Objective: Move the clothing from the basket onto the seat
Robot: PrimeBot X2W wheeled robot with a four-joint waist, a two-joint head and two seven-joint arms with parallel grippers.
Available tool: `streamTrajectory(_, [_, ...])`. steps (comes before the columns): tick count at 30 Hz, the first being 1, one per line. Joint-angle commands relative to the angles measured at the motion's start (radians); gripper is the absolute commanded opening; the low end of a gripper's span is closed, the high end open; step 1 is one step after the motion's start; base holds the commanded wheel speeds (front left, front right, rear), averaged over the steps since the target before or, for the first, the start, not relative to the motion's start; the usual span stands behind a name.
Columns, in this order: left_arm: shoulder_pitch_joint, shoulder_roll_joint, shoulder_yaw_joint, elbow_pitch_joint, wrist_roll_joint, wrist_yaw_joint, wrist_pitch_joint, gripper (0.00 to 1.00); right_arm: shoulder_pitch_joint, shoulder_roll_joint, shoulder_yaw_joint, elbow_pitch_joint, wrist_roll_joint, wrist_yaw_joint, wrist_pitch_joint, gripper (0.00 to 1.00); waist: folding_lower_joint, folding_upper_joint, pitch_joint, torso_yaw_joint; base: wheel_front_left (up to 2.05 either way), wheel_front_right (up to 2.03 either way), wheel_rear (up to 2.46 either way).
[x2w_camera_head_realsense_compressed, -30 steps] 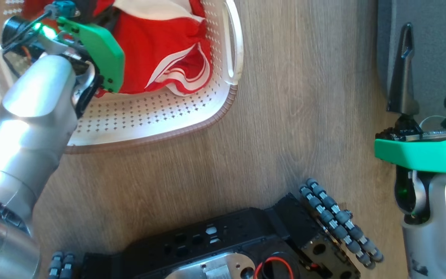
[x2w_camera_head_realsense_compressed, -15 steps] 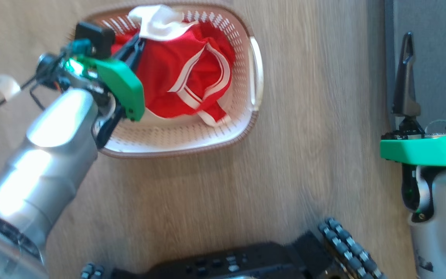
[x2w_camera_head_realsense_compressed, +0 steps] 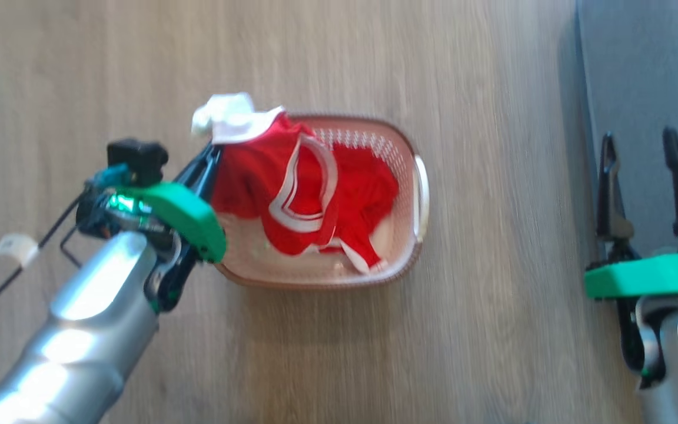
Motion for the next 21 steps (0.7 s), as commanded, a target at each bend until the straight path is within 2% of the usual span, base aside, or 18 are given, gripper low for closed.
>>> streamTrajectory(1, [-0.007,0.040,0.043,-0.032,0.005,0.006,-0.012,0.00,0.026,-0.016,0.017,-0.023,0.007,0.007,-0.005,1.00,0.0001,-0.0001,-0.090,0.050,0.00,0.00,0.00])
streamTrajectory(11, [0.188,0.104,0.140,-0.223,0.021,0.093,-0.012,0.00,0.121,-0.074,0.033,0.022,0.031,0.007,-0.005,1.00,0.0001,-0.0001,-0.275,0.103,0.00,0.00,0.00])
streamTrajectory(21, [0.299,0.173,0.181,-0.372,0.020,0.188,-0.012,0.00,0.157,-0.120,0.067,0.057,0.051,0.007,-0.005,1.00,0.0001,-0.0001,-0.379,0.128,0.00,0.00,0.00])
